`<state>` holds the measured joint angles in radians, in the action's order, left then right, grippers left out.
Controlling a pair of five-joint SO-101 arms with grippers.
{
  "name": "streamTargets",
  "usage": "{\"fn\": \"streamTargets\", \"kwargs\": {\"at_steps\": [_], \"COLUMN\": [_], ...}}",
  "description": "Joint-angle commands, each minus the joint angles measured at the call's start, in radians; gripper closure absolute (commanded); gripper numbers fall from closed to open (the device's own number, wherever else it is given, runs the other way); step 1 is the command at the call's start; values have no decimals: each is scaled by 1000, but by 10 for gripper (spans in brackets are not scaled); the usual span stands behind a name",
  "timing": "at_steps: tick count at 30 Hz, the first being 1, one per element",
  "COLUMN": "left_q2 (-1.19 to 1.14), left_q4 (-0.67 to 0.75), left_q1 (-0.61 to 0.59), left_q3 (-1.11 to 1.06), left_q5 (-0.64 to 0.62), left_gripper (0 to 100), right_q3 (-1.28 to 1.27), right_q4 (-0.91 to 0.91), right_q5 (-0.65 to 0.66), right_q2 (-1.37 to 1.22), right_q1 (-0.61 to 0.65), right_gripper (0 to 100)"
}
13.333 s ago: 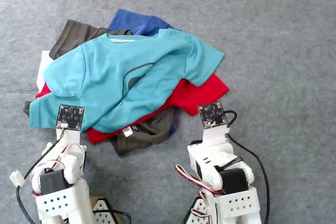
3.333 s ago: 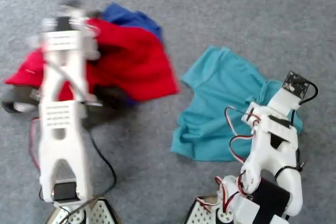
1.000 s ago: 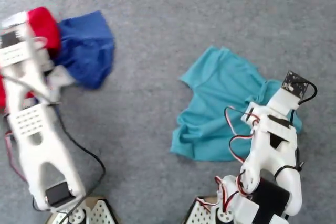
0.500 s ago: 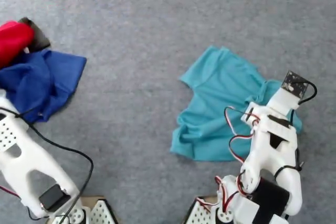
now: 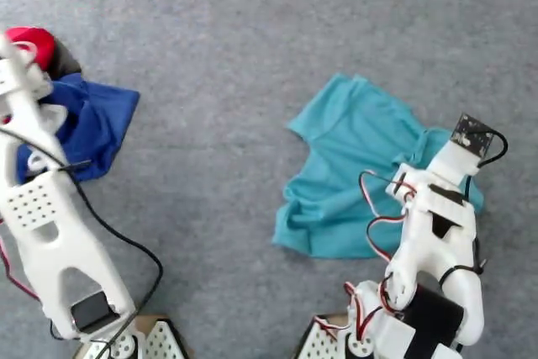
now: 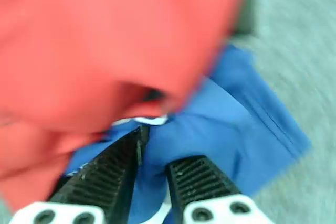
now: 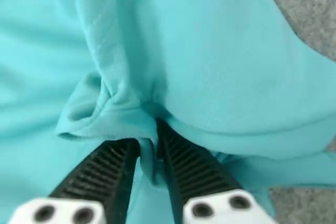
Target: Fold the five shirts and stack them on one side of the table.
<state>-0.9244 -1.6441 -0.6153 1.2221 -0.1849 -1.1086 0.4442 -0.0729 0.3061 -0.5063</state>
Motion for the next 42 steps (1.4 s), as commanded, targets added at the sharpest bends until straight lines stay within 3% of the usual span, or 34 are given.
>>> {"fn": "streamTargets", "kwargs": {"at_steps": [1, 7, 12, 19, 24, 29, 33, 38, 42], "left_q2": [18, 9, 81, 307, 408, 476, 522, 583, 646], "left_q4": [-14, -112, -115, -117, -117, -118, -118, -118, -117], "left_q1": [-85, -119, -208, -297, -302, -294, -268, -231, -217], "left_q3": [81, 202, 269, 269, 269, 263, 140, -53, -171], "left_q5": [-69, -78, -87, -49, -35, -35, -35, -34, 8], "left_gripper": [912, 680, 678, 678, 676, 678, 678, 679, 679], "right_q3": [-2, -7, 54, 298, 452, 677, 940, 1264, 1374], "right_q4": [-11, -2, 170, 477, 523, 574, 598, 595, 649], "right_q5": [-8, 0, 2, -5, -8, -61, -77, -77, -77], "right_q2": [21, 28, 44, 240, 311, 300, 239, 87, -16], "right_q1": [17, 52, 155, 451, 690, 810, 922, 967, 861], "right_gripper": [984, 984, 985, 985, 984, 984, 984, 984, 984]}}
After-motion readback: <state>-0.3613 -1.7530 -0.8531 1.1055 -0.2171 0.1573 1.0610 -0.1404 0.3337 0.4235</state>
